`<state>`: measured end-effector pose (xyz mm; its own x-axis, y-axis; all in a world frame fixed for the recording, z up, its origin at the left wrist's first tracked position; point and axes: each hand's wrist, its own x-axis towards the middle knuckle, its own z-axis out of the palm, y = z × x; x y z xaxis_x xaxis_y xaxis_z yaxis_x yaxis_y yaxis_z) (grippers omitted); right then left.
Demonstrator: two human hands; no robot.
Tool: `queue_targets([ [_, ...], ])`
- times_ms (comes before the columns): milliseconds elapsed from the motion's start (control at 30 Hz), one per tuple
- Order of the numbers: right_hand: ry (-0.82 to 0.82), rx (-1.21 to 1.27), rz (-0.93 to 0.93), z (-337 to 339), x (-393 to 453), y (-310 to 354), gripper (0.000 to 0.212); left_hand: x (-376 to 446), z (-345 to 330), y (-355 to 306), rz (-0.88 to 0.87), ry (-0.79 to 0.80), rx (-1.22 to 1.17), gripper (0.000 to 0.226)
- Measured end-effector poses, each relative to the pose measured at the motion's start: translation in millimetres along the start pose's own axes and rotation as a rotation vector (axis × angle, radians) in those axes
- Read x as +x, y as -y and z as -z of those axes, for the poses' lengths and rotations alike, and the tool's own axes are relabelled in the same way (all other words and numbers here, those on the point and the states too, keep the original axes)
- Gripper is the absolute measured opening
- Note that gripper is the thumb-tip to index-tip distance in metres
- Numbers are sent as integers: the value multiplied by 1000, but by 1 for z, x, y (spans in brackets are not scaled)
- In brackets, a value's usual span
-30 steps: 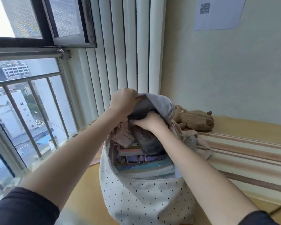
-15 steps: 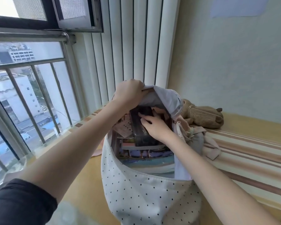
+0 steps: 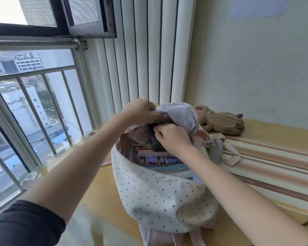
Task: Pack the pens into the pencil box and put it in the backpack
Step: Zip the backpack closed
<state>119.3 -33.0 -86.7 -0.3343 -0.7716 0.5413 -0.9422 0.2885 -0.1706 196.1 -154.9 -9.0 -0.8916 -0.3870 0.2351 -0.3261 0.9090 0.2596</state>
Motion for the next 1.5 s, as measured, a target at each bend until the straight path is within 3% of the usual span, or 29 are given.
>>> queue_targets([
  [67,-192,21,51,4,-10,7,31,-10,4,7,44,177,-196,55],
  [100,-194,30,46,6,-15,9,31,-14,4,12,89,240,-285,51],
  [233,109,25,-23,17,-18,11,34,-25,-4,27,145,290,-260,35],
  [300,97,25,24,26,-18,13,35,-30,-7,27,111,282,-289,22],
  [400,-270,12,99,35,-25,20,36,-43,1,23,83,170,-397,15],
  [467,-449,-98,117,37,-24,21,15,-53,4,25,124,-71,-434,20],
  [500,-459,-160,53,37,-19,19,13,-56,5,28,159,-179,-407,31],
  [533,-386,-192,-87,38,-14,16,35,-58,4,32,203,-215,-396,48],
  [600,-135,-161,-385,42,-6,5,69,-64,-1,36,328,-93,-521,82],
  [633,-27,-89,-485,44,-5,1,77,-66,-4,37,379,-29,-627,87],
  [700,84,58,-538,45,-6,-4,83,-70,-6,38,397,-40,-810,72],
  [800,-80,21,-321,53,-12,0,91,-73,0,42,267,-53,-1022,24],
  [867,-184,-84,-126,60,-13,7,84,-73,3,51,196,71,-1056,22],
  [967,-176,-22,-7,68,-11,23,40,-83,4,52,88,385,-631,18],
  [1033,4,56,-45,70,-13,33,27,-92,4,50,47,601,-422,38],
  [1100,344,154,-96,70,-19,37,24,-101,5,55,10,706,-572,50],
  [1167,819,275,-224,71,-29,43,20,-108,3,65,106,557,-942,47],
  [1233,1062,254,-265,67,-40,43,24,-109,-4,80,250,146,-1061,33],
  [1267,1050,217,-222,63,-43,43,29,-108,-9,89,300,-42,-923,25],
  [1300,994,225,-189,58,-44,42,31,-107,-14,96,318,-131,-744,16],
  [1433,594,501,-238,48,-33,53,28,-107,-33,104,326,-16,-434,35],
  [1500,421,487,-169,45,-25,65,25,-107,-33,103,344,-28,-276,46],
])
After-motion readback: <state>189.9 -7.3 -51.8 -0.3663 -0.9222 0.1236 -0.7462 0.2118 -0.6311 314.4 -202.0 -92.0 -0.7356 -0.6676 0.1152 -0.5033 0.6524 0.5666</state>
